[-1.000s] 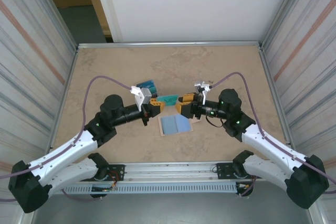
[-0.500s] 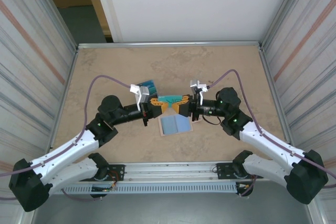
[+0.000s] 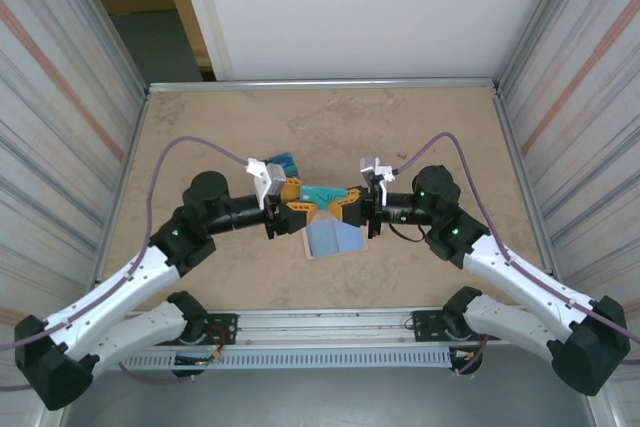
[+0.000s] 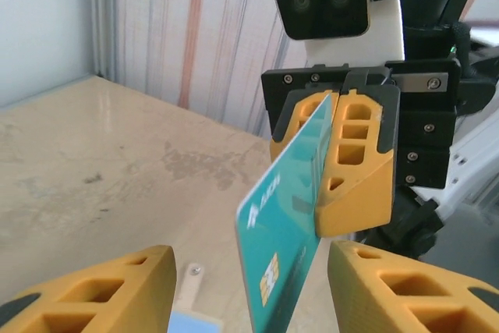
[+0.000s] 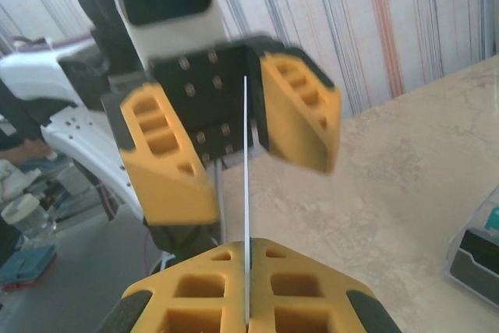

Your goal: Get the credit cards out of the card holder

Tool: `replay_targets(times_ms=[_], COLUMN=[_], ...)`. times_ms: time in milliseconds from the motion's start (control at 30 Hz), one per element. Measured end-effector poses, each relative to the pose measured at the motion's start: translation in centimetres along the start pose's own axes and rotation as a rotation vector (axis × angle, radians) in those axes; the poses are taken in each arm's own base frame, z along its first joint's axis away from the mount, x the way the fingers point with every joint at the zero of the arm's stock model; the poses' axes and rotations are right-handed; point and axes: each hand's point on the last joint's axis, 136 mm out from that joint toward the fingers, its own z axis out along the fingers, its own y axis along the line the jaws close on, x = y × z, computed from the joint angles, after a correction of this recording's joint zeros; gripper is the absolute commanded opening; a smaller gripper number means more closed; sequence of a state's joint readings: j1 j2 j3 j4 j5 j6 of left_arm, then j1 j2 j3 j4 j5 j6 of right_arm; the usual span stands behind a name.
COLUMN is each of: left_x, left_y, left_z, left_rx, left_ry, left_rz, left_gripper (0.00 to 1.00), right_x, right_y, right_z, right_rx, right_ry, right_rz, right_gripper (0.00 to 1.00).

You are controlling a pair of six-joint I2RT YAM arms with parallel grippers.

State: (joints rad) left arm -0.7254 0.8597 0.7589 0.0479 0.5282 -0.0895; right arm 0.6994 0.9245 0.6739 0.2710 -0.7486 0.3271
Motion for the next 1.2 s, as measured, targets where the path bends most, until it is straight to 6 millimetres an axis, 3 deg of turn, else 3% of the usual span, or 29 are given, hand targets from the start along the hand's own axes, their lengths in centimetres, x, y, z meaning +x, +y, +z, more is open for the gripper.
replay_targets(times_ms=[167, 267, 533, 900, 1133, 1200], left_x=[-3.2, -3.9, -1.7, 0.9, 2.9, 3.1], left_y=[-0.7, -0.7, 0.3, -0.1, 0.0, -0.1], left_z=[-1.2, -1.1, 1.5, 1.9, 2.5, 2.4], left_rx=[-0.017, -0.010, 0.073, 0.158, 0.201, 0.209], left_ry=[0.050, 0.112, 0.370, 0.512, 0.581, 0.588], left_rz=[0.160, 0.217, 0.204, 0.191, 0.172, 0.170], left_gripper=[0.55, 0.55, 0.53, 0.48, 0.17, 0.07], right_x=[0.9, 1.4, 2.1, 2.6, 2.7, 2.9], right_y=[-0.1, -0.2, -0.7, -1.0, -1.4, -1.7], right_z=[-0.1, -0.1, 0.3, 0.6, 1.1, 1.2], right_rx=[0.014, 0.016, 0.021, 0.021, 0.014, 0.022], right_ry=[0.050, 0.075, 0.116, 0.149, 0.165, 0.170], right_rz=[0.006, 0.014, 0.032, 0.039, 0.051, 0.057], right_gripper=[0.00, 0.00, 0.00, 0.00, 0.00, 0.09])
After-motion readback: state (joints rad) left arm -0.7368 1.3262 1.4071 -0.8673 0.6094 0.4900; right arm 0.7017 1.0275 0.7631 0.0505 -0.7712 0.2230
